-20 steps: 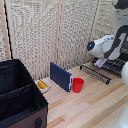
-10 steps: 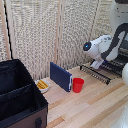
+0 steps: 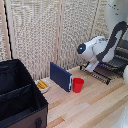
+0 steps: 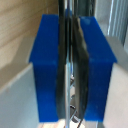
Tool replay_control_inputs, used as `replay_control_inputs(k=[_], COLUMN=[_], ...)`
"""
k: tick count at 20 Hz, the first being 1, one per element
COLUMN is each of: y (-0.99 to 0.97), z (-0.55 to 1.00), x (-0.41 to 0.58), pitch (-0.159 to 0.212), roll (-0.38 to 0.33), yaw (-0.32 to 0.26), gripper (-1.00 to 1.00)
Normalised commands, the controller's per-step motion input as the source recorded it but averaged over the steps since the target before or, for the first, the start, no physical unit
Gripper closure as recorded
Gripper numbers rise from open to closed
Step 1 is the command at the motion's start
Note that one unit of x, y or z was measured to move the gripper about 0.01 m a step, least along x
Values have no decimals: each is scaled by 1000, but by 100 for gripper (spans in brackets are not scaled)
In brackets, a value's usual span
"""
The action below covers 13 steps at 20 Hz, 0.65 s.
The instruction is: With care, position your gripper close to the oven tray handle. Make sure to grip the handle tightly. Delicately and attentively pull the tray out from the oven.
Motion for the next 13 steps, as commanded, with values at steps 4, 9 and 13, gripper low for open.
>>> replay_control_inputs(k=[4, 9, 13], y=[0, 0, 0], z=[321, 426, 515], x=[173, 178, 184], pitch=[68, 53, 55], roll=[3, 55, 81], yaw=[25, 17, -3], gripper=[-100, -100, -100])
